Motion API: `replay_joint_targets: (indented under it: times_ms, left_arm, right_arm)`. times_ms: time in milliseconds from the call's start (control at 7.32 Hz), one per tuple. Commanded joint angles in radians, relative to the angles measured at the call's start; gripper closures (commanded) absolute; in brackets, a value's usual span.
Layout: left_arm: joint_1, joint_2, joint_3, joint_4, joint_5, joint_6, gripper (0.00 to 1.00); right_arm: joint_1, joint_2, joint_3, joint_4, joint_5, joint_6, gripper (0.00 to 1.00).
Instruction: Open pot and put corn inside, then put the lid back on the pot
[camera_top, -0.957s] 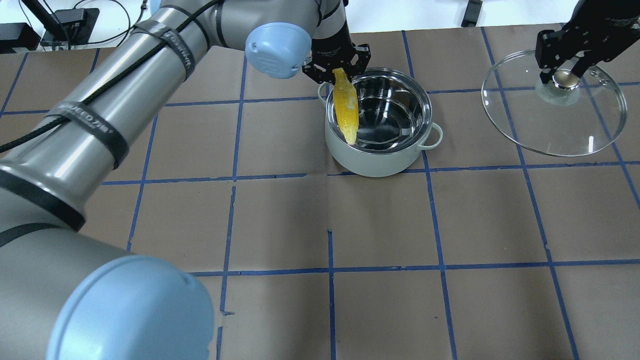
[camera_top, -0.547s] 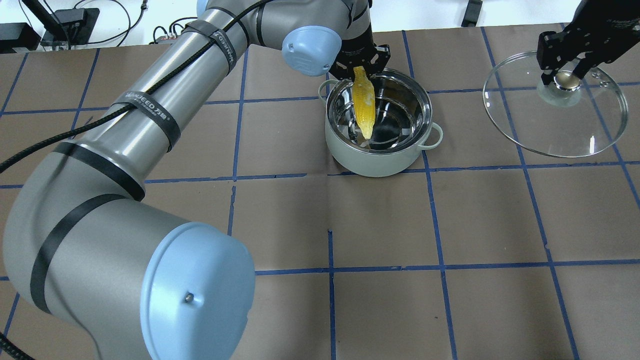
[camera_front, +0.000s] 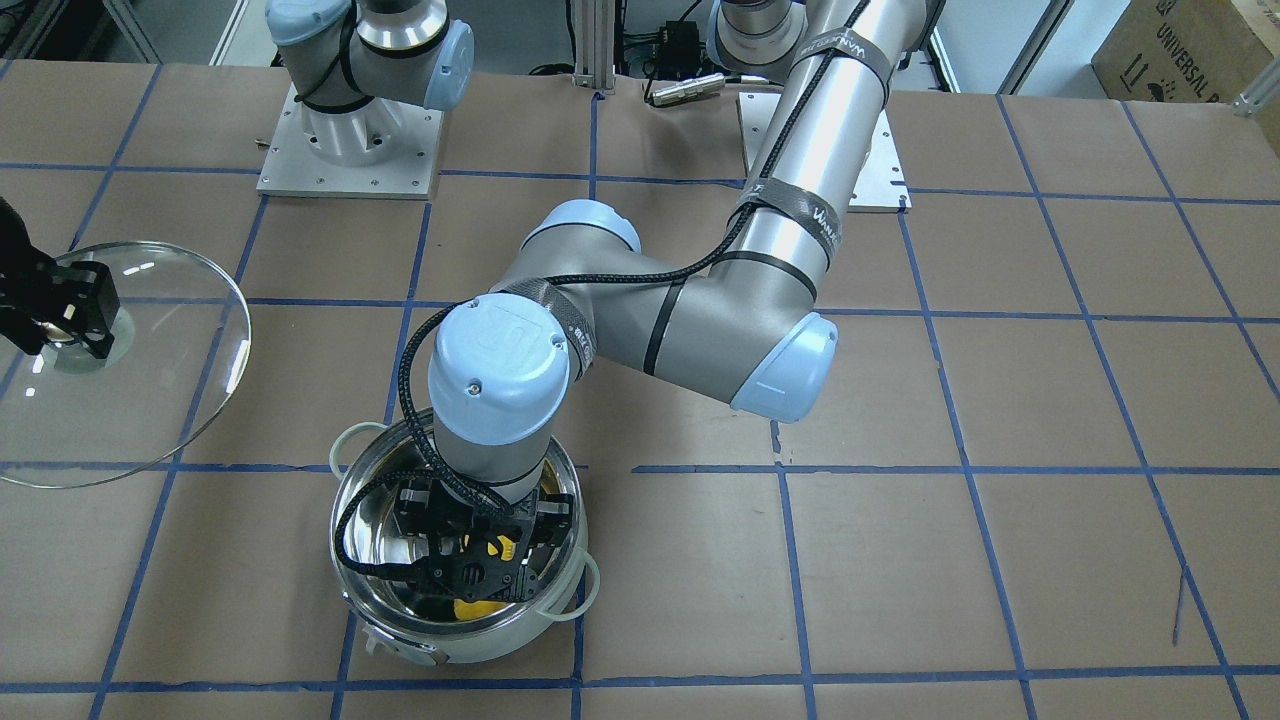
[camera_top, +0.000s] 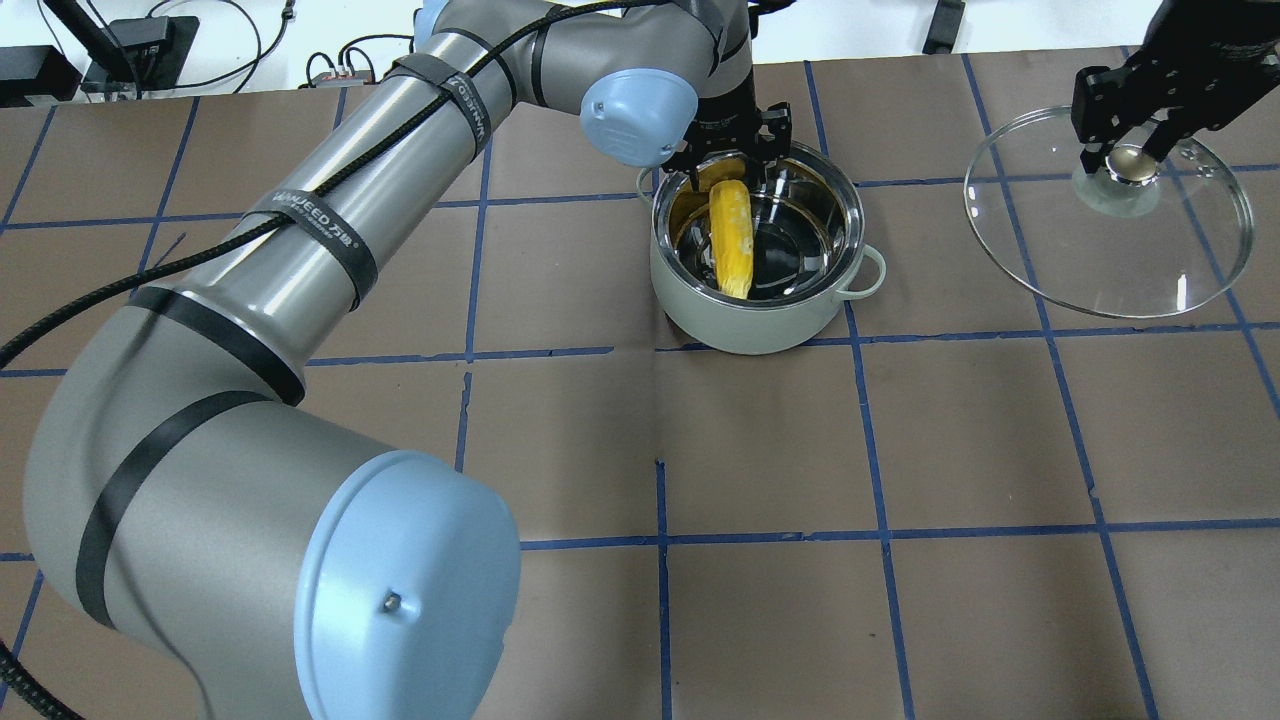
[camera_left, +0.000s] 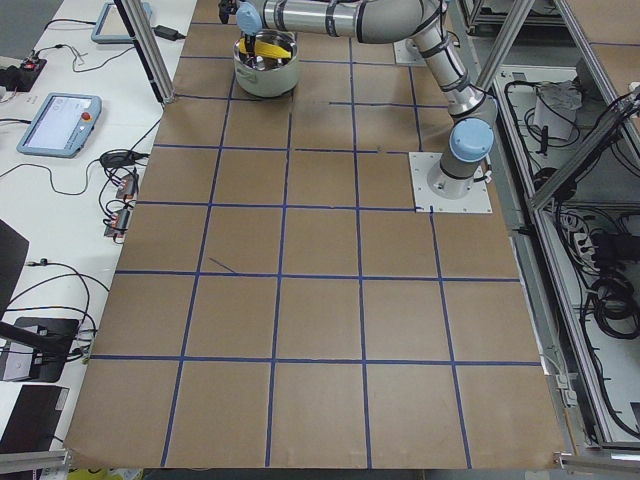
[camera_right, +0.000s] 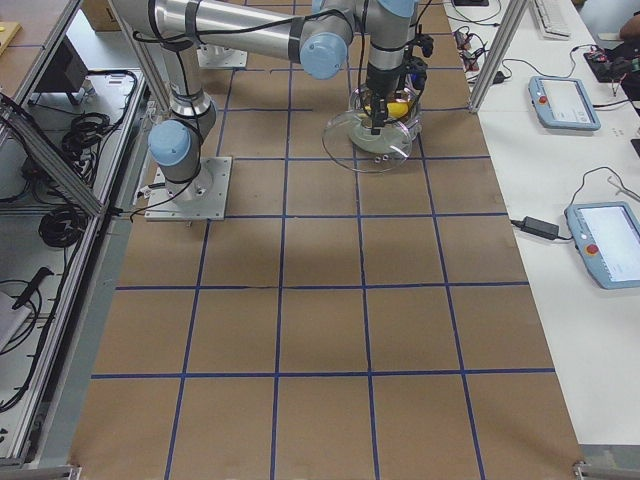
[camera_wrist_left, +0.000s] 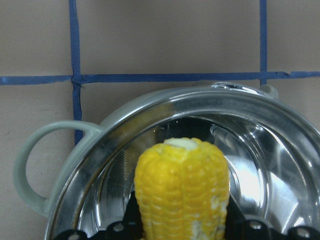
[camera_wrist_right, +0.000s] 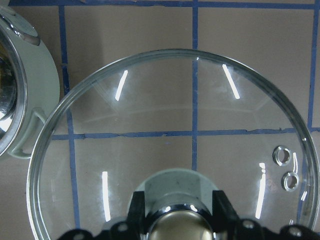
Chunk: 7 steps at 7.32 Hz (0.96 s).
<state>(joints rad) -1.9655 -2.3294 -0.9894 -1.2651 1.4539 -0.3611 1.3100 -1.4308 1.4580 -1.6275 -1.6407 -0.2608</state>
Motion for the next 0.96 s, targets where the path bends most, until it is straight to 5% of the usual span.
replay_joint_targets:
  times_ms: [0,273,683,820]
  left_arm:
    - [0.014,0.040,-0.024,-0.005,0.019,0.020,0.00]
    - [0.077,0.132,-0.113,-0.008,0.078,0.153,0.00]
    - [0.259,0.439,-0.436,-0.023,0.077,0.298,0.00]
    - [0.302,0.519,-0.469,-0.107,0.082,0.326,0.00]
  right_arm:
    - [0.002,0.000,0.001,-0.002,0.007,0.000,0.64]
    - [0.067,0.000,-0.019,-0.012,0.015,0.087,0.61]
    - [0.337,0.093,-0.034,-0.097,0.015,0.287,0.60]
    - [0.391,0.142,-0.059,-0.138,0.018,0.285,0.60]
